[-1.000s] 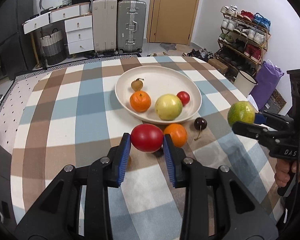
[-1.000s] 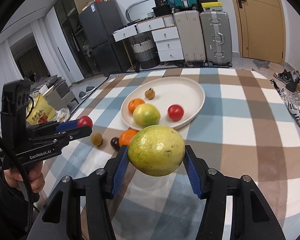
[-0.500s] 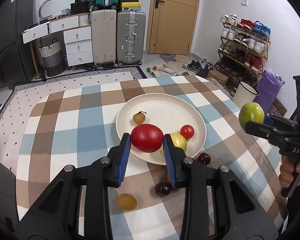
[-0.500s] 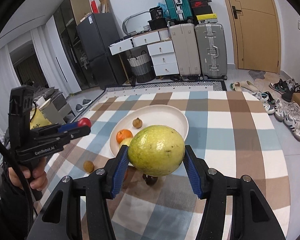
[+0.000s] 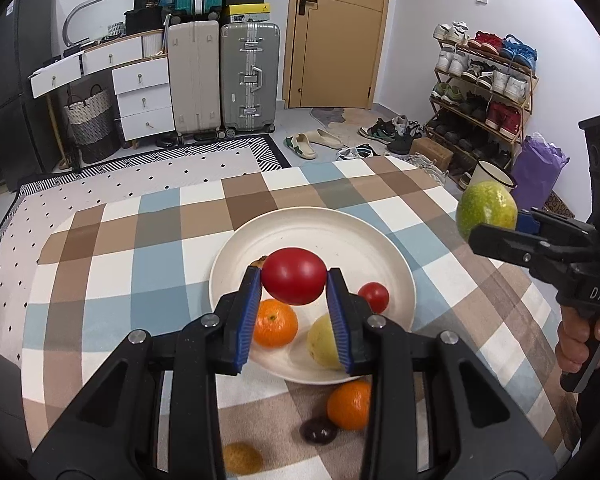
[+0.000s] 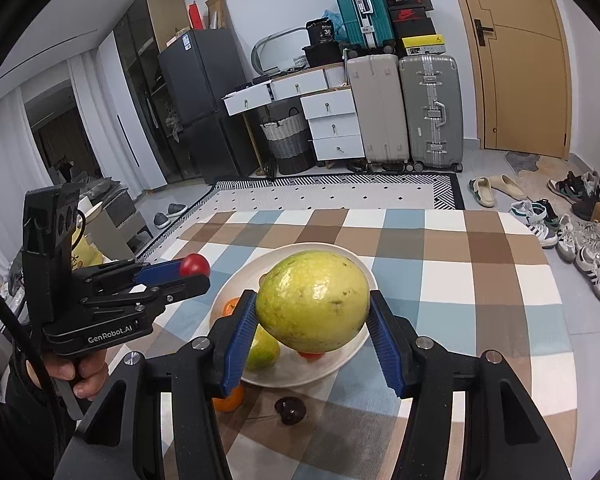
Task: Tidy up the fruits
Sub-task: 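Carry the tomato and pomelo over the cream plate and release both, then move both open tools back toward the remaining fruits beside the plate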
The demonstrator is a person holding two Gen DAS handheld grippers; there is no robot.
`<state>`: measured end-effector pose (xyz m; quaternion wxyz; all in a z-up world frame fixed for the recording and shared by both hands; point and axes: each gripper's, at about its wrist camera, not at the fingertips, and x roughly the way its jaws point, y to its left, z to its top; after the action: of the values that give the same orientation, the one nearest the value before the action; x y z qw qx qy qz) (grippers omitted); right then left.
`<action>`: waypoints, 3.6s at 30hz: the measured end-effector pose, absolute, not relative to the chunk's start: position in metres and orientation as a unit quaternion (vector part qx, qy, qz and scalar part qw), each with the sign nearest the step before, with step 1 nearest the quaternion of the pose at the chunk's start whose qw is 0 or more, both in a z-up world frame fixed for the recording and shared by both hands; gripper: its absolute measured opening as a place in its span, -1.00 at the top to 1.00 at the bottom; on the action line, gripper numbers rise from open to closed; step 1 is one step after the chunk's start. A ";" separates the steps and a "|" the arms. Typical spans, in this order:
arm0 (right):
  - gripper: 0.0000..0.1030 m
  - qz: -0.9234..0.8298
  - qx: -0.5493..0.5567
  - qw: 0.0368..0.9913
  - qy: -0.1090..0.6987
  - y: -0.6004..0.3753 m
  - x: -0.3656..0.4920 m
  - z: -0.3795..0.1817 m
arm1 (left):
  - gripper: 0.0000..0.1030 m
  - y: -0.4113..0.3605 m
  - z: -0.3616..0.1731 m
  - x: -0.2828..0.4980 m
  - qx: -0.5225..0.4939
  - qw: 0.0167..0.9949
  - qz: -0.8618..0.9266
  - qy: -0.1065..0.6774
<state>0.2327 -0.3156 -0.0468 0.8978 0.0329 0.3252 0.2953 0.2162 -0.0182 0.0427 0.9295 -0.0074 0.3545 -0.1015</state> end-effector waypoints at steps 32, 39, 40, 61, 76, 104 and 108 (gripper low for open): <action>-0.07 0.279 0.011 0.873 0.400 -0.280 0.317 -0.130 | 0.41 -0.063 -0.031 0.297 0.026 0.898 -0.130 0.420; -0.08 0.277 0.014 0.873 0.401 -0.282 0.321 -0.133 | 0.41 -0.066 -0.036 0.301 0.035 0.892 -0.133 0.430; -0.08 0.277 0.013 0.872 0.404 -0.282 0.321 -0.134 | 0.41 -0.066 -0.036 0.301 0.033 0.893 -0.132 0.428; -0.99 0.251 0.042 0.900 0.353 -0.315 0.243 -0.087 | -0.98 -0.017 0.022 0.218 -0.020 0.927 -0.058 0.371; -0.99 0.261 0.025 0.899 0.350 -0.312 0.186 -0.076 | -0.98 0.017 0.034 0.132 -0.046 0.934 -0.026 0.354; -0.99 0.226 -0.010 0.894 0.386 -0.320 0.177 -0.111 | -0.98 0.052 -0.020 0.111 -0.063 0.914 0.008 0.400; -0.99 0.223 -0.021 0.885 0.407 -0.316 0.187 -0.121 | -0.98 0.051 -0.030 0.118 -0.058 0.912 0.012 0.406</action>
<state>0.1869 -0.3157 -0.1213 0.8853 -0.0208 0.4074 0.2232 0.1182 0.0515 -0.0302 0.9119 -0.0585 0.4061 0.0115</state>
